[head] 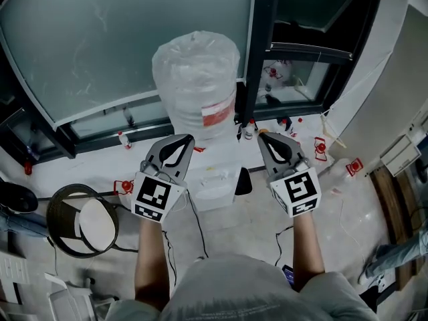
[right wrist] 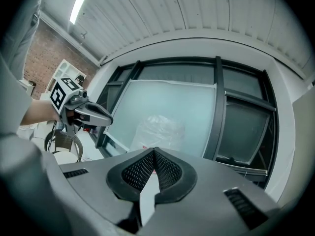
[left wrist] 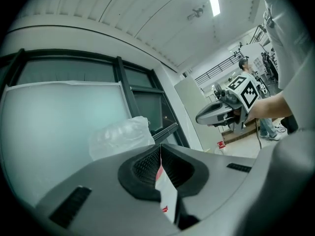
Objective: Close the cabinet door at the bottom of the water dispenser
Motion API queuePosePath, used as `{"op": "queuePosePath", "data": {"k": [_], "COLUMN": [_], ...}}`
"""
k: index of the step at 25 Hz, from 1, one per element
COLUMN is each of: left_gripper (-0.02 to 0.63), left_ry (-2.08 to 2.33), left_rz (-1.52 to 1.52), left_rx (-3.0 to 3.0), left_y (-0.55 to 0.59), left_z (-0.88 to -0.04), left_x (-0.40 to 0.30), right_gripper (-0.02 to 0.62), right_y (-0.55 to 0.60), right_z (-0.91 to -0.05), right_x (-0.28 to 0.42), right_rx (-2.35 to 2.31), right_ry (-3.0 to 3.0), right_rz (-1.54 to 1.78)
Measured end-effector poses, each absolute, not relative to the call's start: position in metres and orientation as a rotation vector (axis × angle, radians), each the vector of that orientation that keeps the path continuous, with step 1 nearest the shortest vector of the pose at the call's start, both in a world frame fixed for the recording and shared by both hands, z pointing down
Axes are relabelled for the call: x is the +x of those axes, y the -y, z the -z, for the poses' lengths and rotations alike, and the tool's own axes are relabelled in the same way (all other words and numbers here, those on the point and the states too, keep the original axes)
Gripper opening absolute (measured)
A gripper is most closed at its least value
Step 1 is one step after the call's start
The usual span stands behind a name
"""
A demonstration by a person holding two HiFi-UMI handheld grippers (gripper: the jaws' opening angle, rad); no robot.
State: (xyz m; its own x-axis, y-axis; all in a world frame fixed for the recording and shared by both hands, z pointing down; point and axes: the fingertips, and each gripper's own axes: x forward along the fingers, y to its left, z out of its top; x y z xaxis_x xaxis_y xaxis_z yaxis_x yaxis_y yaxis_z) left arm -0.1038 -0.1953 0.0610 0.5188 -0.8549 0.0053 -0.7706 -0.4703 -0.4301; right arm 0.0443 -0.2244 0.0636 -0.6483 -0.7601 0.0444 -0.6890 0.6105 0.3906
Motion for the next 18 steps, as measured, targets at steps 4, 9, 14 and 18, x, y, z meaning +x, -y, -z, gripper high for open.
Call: {"op": "queuePosePath", "data": {"k": [4,9,14,18], "left_gripper": [0.021,0.021,0.021,0.021], "left_ry": [-1.337,-1.347,-1.353,-1.356], "left_rz": [0.306,0.311,0.328,0.343], "left_rx": [-2.392,-2.398,-2.414,-2.422], "left_y": [0.192,0.190,0.189,0.190], "left_z": [-0.060,-0.063,-0.072,-0.079], "left_x": [-0.106,-0.110,-0.111,-0.111], "right_gripper": [0.028,0.028,0.028,0.028], "right_y": [0.224,0.224,0.225,0.228], "right_z": [-0.067,-0.072,-0.079,-0.084], "right_x": [0.042,0.042,0.045,0.048], "right_rx": [1.190,1.184,1.194,1.199], "right_ry": [2.636,2.639,2.643,2.641], "right_rz": [0.501,0.485,0.458,0.441]}}
